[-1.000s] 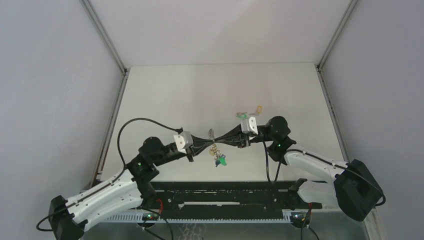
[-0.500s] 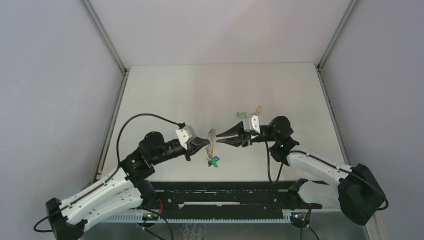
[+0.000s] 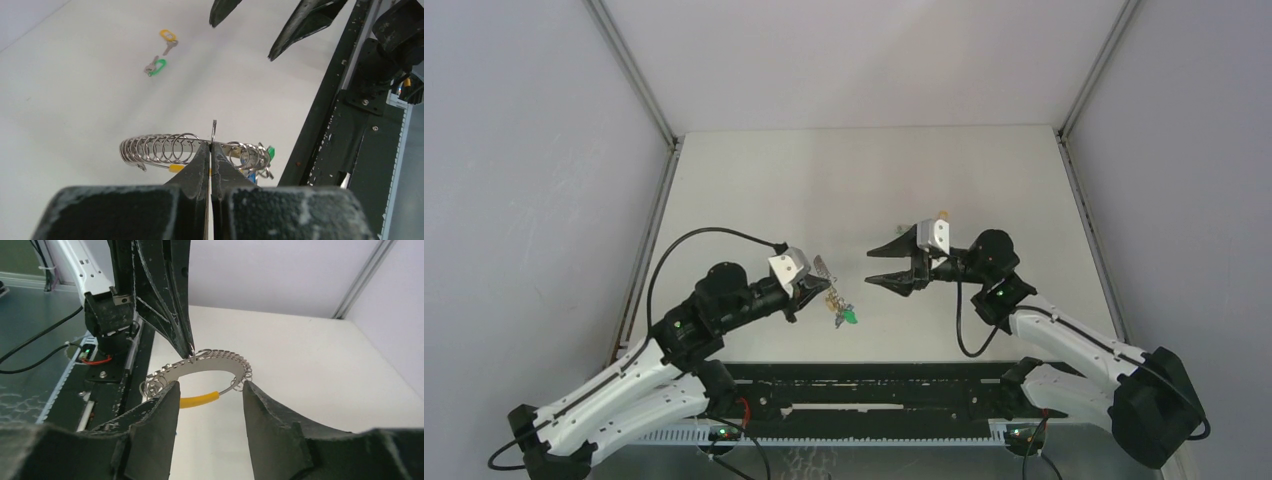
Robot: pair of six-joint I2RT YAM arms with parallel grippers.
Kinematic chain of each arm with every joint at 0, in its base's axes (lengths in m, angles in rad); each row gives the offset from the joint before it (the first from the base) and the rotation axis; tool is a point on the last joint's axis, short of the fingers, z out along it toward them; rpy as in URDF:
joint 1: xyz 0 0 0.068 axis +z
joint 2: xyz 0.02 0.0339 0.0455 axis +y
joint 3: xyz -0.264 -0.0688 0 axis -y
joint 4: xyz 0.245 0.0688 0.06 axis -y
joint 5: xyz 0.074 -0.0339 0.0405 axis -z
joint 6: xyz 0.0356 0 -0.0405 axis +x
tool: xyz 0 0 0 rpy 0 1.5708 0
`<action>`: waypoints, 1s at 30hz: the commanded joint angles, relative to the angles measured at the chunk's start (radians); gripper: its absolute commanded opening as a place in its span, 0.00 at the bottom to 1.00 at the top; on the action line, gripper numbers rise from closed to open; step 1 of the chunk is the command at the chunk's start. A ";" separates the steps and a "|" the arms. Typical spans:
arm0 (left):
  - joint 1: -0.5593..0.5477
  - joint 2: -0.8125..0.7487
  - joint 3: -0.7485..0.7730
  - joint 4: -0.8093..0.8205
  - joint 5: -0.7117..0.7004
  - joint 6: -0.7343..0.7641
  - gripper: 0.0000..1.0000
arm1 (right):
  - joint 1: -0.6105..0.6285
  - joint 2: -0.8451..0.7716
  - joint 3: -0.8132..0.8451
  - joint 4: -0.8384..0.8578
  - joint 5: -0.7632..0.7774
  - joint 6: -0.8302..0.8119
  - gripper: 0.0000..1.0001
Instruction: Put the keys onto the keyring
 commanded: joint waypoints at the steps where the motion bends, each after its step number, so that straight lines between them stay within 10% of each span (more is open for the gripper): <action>1: 0.002 0.024 0.085 0.003 0.060 0.030 0.00 | 0.021 0.040 0.073 -0.090 -0.029 -0.031 0.48; 30: 0.002 0.225 0.357 -0.321 0.109 0.086 0.00 | 0.141 0.232 0.253 -0.321 -0.108 -0.236 0.27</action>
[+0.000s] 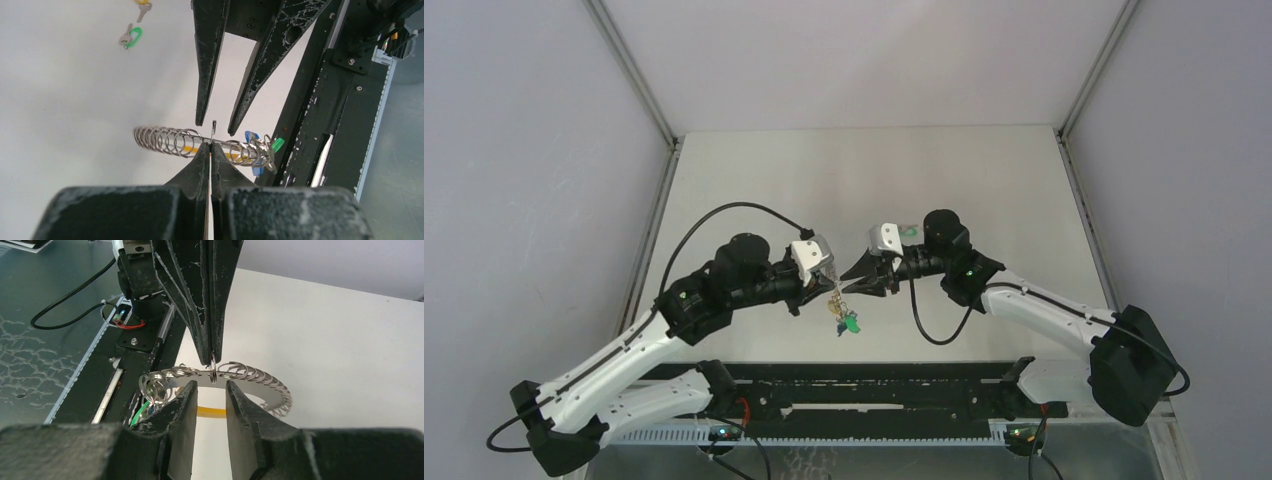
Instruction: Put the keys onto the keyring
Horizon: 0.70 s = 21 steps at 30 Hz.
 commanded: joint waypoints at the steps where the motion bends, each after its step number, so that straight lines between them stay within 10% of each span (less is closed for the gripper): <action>1: 0.002 0.022 0.104 -0.044 0.028 0.018 0.00 | 0.007 0.004 0.040 0.018 -0.023 -0.020 0.27; 21: 0.002 0.110 0.186 -0.131 0.056 0.040 0.00 | 0.011 0.018 0.040 0.036 -0.036 -0.004 0.16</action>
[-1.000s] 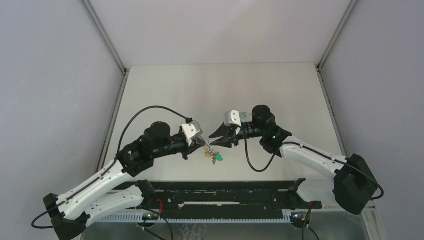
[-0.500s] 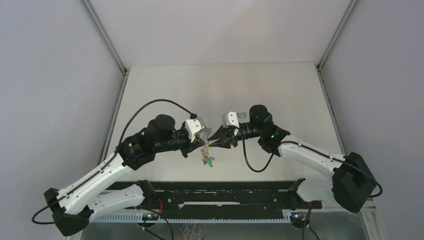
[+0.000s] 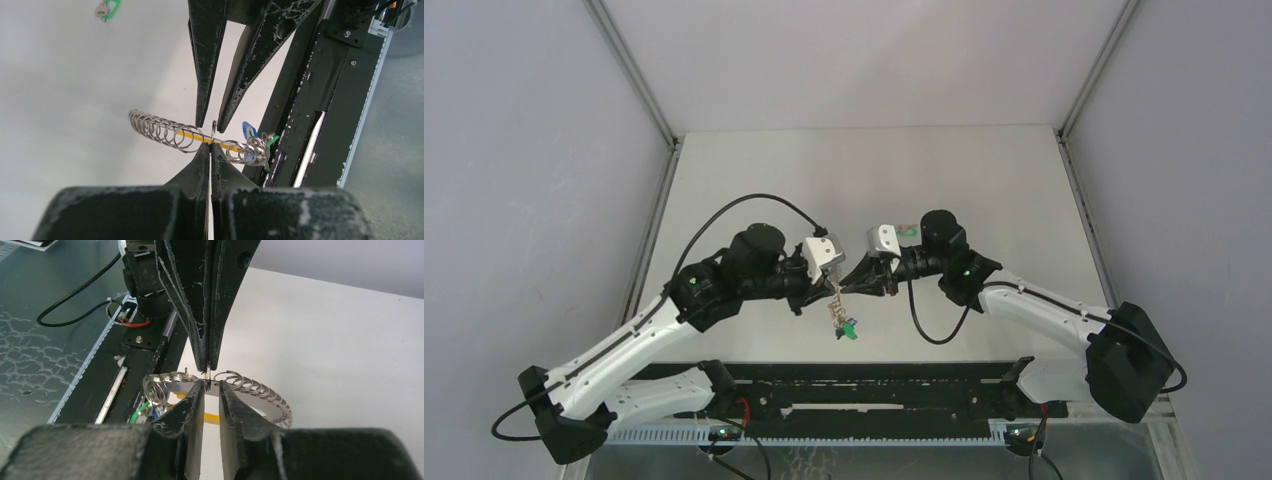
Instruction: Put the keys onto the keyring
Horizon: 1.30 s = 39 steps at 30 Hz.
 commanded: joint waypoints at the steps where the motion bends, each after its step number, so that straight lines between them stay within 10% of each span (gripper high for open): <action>1: 0.002 0.002 0.077 0.026 0.025 0.018 0.00 | 0.007 -0.003 0.041 0.035 -0.021 -0.004 0.15; 7: 0.002 0.006 0.079 0.031 0.015 0.011 0.00 | 0.007 -0.011 0.040 0.035 -0.039 -0.005 0.00; 24: 0.002 0.036 0.065 0.031 0.003 0.014 0.21 | -0.003 -0.049 0.040 0.048 -0.040 0.031 0.00; 39: 0.002 0.007 0.029 0.096 0.027 0.005 0.05 | 0.000 -0.047 0.037 0.059 -0.044 0.043 0.00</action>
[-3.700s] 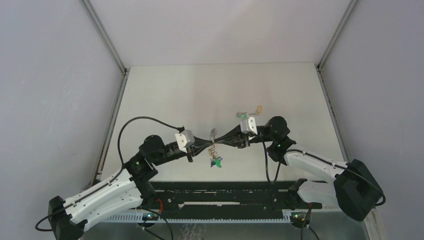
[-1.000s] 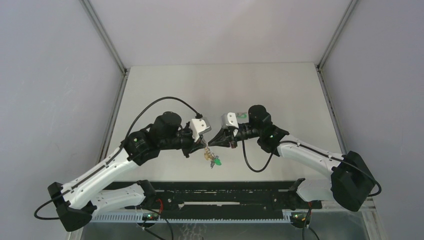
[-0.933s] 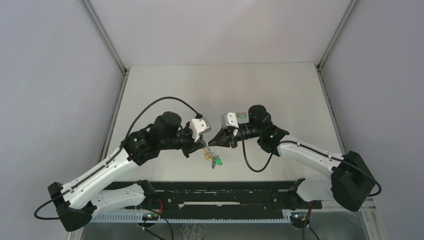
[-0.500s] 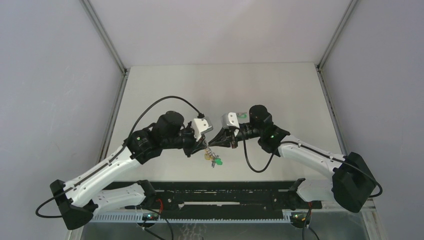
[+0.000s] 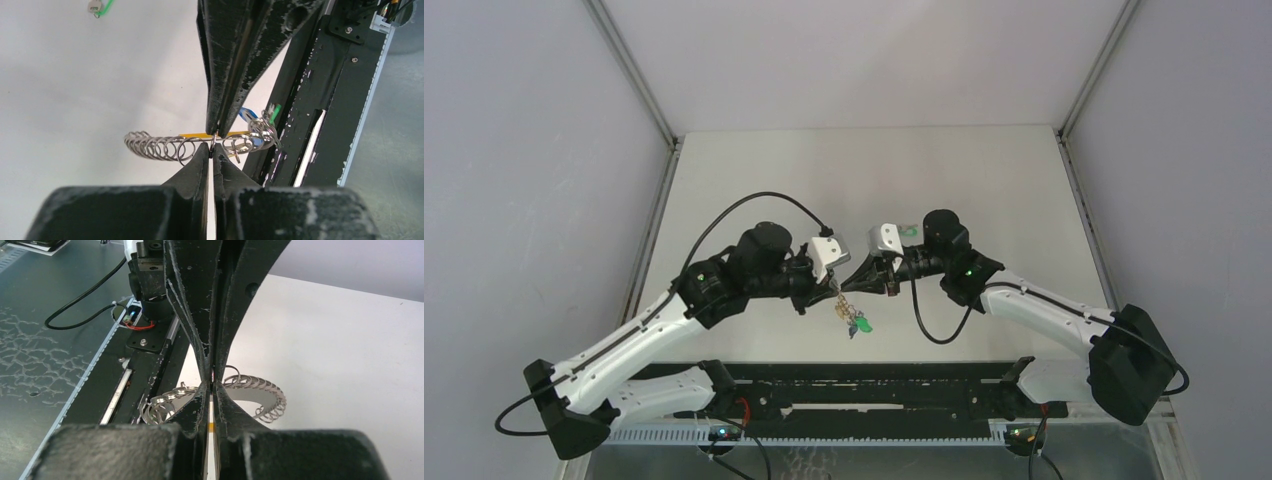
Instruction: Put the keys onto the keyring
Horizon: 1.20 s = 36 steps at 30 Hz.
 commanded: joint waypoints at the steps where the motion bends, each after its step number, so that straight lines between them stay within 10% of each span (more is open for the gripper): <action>1: 0.002 -0.038 0.021 0.095 0.032 0.005 0.02 | 0.001 -0.033 0.036 0.058 -0.022 0.021 0.00; 8: 0.002 -0.088 -0.018 0.123 0.039 0.021 0.00 | -0.005 -0.039 0.036 0.049 -0.007 0.032 0.00; 16: 0.002 -0.185 -0.111 0.169 -0.074 0.014 0.00 | -0.072 -0.137 -0.017 0.043 0.144 0.117 0.44; 26: 0.002 -0.267 -0.176 0.207 -0.199 -0.021 0.00 | -0.144 -0.243 -0.040 -0.023 0.339 0.222 0.53; 29: 0.002 -0.266 -0.175 0.189 -0.237 -0.028 0.00 | -0.152 -0.261 -0.039 -0.042 0.405 0.262 0.63; 32: 0.003 -0.265 -0.172 0.179 -0.238 -0.018 0.00 | -0.165 -0.253 -0.043 -0.076 0.514 0.363 0.96; 36: 0.007 -0.264 -0.163 0.145 -0.256 0.017 0.00 | -0.205 -0.174 -0.025 -0.062 0.515 0.419 1.00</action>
